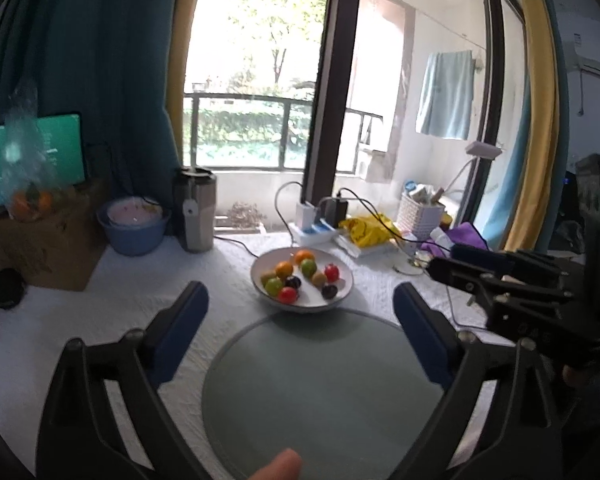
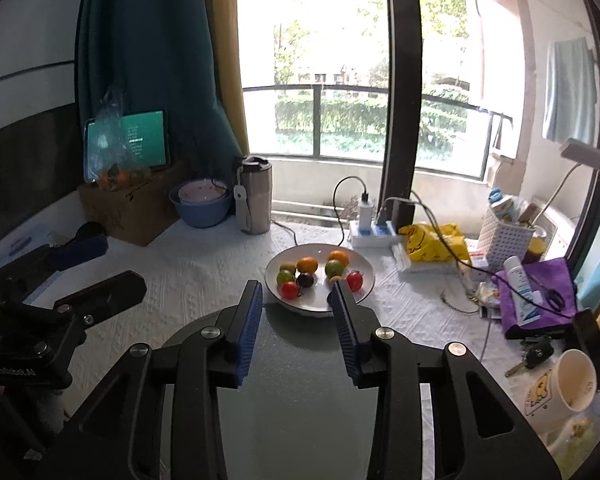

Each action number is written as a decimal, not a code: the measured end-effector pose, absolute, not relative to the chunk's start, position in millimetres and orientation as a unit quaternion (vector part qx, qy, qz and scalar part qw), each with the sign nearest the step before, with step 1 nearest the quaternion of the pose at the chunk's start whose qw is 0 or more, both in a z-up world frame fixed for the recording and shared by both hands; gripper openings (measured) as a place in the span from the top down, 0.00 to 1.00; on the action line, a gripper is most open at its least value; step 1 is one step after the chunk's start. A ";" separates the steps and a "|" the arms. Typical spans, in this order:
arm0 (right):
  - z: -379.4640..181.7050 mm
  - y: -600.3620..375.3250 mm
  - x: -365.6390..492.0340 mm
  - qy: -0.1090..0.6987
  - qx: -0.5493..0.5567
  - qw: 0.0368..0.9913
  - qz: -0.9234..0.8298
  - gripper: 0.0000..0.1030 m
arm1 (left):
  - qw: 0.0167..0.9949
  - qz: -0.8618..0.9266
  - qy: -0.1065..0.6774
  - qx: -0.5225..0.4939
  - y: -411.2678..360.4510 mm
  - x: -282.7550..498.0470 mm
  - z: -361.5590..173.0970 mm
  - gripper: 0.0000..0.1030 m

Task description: Organize fruits

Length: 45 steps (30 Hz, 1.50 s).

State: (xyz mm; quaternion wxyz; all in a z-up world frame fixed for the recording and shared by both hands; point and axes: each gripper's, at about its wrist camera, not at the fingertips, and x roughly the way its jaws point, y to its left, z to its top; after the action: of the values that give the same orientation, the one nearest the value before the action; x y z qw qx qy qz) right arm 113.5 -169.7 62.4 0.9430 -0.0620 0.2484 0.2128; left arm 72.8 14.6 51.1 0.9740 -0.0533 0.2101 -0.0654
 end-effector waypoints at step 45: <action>109.6 -192.1 60.0 0.171 -0.062 0.969 0.167 0.25 | 0.988 -0.019 0.152 -0.036 11.1 33.7 88.4 0.07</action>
State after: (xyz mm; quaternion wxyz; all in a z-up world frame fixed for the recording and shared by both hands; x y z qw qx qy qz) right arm 60.0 -192.1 109.6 0.9692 -0.0615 0.1708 0.1666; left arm 33.7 11.1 88.4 0.9875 -0.0363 0.1520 -0.0188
